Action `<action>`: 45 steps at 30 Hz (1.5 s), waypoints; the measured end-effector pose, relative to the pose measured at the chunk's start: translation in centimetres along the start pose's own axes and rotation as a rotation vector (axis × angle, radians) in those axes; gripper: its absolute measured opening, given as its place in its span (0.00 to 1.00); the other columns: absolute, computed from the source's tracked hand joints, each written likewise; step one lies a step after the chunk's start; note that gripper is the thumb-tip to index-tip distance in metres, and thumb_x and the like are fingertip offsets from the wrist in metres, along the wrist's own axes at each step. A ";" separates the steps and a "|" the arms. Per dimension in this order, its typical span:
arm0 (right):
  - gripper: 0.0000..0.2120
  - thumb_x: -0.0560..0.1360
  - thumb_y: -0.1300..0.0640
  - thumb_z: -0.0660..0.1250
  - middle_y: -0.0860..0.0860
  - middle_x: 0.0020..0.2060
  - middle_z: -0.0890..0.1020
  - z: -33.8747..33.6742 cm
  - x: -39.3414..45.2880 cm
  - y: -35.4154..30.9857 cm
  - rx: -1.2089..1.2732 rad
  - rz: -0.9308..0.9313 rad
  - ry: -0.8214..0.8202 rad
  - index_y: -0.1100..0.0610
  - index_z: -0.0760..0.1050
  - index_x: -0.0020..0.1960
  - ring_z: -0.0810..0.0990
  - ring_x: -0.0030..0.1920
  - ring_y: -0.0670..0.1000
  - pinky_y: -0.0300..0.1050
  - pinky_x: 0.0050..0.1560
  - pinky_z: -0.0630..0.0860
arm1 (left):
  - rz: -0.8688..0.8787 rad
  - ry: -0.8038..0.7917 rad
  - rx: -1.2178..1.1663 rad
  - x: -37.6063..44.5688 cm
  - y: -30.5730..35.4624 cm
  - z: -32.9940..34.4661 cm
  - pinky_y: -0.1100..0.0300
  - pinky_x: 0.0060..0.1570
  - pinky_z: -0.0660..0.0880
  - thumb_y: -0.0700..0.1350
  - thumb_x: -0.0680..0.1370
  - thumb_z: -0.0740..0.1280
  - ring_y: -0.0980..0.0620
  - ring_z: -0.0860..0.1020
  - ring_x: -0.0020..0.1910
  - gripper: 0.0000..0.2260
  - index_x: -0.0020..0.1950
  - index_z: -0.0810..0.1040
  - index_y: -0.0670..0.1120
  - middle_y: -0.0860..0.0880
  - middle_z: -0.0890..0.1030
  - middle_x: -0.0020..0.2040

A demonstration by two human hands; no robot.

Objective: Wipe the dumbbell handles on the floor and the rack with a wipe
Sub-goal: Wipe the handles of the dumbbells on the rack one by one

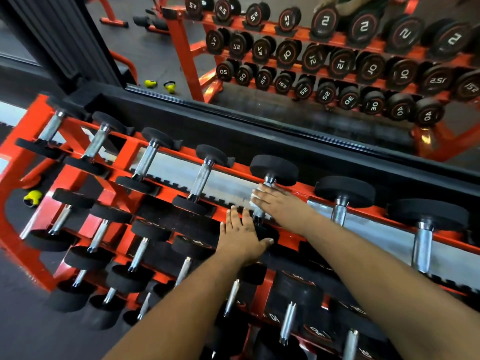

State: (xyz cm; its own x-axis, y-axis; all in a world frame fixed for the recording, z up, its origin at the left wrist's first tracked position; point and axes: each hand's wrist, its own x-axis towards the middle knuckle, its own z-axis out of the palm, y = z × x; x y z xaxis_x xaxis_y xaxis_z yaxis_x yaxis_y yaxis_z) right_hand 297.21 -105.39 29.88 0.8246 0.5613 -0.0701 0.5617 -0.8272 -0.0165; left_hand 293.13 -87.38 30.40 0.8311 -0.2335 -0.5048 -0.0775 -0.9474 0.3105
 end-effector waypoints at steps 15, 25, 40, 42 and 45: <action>0.19 0.81 0.66 0.58 0.45 0.55 0.83 1.6 -0.5 -4.5 1.437 1.083 0.450 0.48 0.78 0.63 0.80 0.49 0.47 0.38 0.49 0.76 | 0.007 -0.013 0.027 -0.1 0.1 0.0 0.43 0.80 0.41 0.69 0.79 0.58 0.40 0.36 0.81 0.47 0.82 0.36 0.43 0.37 0.34 0.81; 0.15 0.81 0.65 0.59 0.51 0.51 0.82 0.7 3.5 -3.8 1.550 1.103 0.284 0.54 0.75 0.64 0.80 0.52 0.52 0.43 0.46 0.76 | 0.001 -0.014 0.019 -0.2 0.1 -0.3 0.43 0.79 0.40 0.68 0.79 0.59 0.41 0.37 0.81 0.47 0.82 0.37 0.43 0.38 0.35 0.81; 0.09 0.78 0.64 0.67 0.58 0.45 0.83 -0.1 1.9 -4.5 1.781 1.134 0.116 0.61 0.78 0.57 0.82 0.42 0.55 0.44 0.38 0.80 | 0.010 -0.008 -0.010 -0.3 0.0 -0.3 0.44 0.79 0.39 0.67 0.80 0.60 0.41 0.36 0.81 0.46 0.83 0.38 0.44 0.37 0.36 0.82; 0.08 0.77 0.63 0.67 0.60 0.46 0.82 -0.5 2.9 -3.4 1.862 1.174 0.215 0.62 0.78 0.56 0.81 0.46 0.58 0.52 0.50 0.81 | 0.009 -0.015 -0.004 -0.4 0.1 -0.3 0.44 0.79 0.39 0.68 0.79 0.60 0.41 0.36 0.81 0.47 0.82 0.37 0.44 0.37 0.36 0.82; 0.06 0.75 0.62 0.69 0.60 0.49 0.81 -0.8 5.2 -1.8 1.893 1.235 0.343 0.60 0.78 0.52 0.80 0.51 0.59 0.56 0.59 0.76 | -0.001 -0.016 0.007 -0.4 0.3 -0.4 0.43 0.79 0.39 0.68 0.79 0.60 0.41 0.36 0.81 0.47 0.82 0.37 0.44 0.37 0.36 0.82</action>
State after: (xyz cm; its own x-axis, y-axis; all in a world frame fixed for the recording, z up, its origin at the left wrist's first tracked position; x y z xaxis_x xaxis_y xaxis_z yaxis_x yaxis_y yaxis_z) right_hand 300.57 -100.95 30.36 0.6981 -0.2542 -0.6694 -0.5650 0.3788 -0.7330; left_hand 293.01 -87.47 31.02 0.8223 -0.2362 -0.5177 -0.0807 -0.9490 0.3049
